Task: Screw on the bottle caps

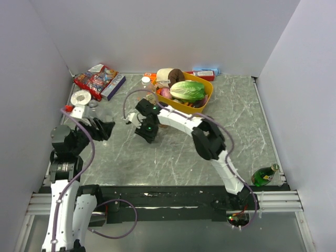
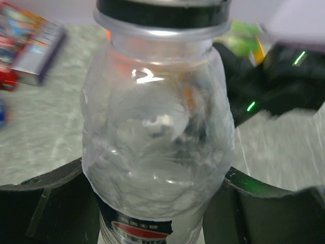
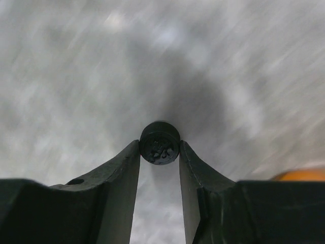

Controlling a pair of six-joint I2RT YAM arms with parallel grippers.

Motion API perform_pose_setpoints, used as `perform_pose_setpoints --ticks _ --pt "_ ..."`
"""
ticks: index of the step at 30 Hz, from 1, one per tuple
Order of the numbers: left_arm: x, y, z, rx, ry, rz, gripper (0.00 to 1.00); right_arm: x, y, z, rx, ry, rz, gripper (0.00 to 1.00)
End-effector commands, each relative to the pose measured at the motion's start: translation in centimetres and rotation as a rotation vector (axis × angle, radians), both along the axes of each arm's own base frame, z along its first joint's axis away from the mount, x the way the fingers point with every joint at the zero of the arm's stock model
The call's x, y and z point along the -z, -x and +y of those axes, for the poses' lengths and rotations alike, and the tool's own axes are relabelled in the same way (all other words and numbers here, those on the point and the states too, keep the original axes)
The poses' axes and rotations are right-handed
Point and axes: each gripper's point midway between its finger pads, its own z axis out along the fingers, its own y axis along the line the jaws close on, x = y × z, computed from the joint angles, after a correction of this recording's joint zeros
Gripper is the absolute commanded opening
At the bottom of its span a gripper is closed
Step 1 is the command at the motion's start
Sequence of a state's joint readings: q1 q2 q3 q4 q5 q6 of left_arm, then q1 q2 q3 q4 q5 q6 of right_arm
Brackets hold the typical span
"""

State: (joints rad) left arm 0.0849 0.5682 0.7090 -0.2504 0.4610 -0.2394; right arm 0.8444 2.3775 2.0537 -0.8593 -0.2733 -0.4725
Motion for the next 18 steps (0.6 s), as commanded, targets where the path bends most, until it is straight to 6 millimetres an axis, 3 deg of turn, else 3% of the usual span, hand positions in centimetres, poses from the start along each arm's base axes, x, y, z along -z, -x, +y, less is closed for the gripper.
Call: perform_pose_setpoints --ticks 1,6,7,9,10,16,18 --pt "2.1 1.1 -3.6 0.304 -0.098 -0.051 0.01 -11.5 4.0 -1.1 -0.17 -0.225 -0.105 0.33" --pt "3.6 1.6 -6.3 0.589 -0.205 -0.156 0.01 -17.9 8.7 -5.5 -0.317 -0.351 -0.199 0.32" --pt "4.4 1.4 -7.1 0.639 -0.205 -0.138 0.01 -19.5 9.9 -7.1 -0.345 -0.382 -0.239 0.31" --pt "5.7 1.7 -8.0 0.738 -0.27 -0.14 0.01 -21.1 11.5 -8.5 -0.456 -0.411 -0.307 0.32" --pt "5.8 2.3 -10.0 0.854 -0.279 -0.142 0.01 -22.7 12.5 -9.7 -0.537 -0.429 -0.391 0.32" --pt "8.2 4.4 -14.4 1.186 -0.375 -0.139 0.01 -27.1 15.8 -13.5 -0.803 -0.416 -0.611 0.31" --pt "8.3 4.7 -15.3 1.219 -0.394 -0.16 0.01 -27.3 16.6 -14.3 -0.858 -0.397 -0.615 0.31"
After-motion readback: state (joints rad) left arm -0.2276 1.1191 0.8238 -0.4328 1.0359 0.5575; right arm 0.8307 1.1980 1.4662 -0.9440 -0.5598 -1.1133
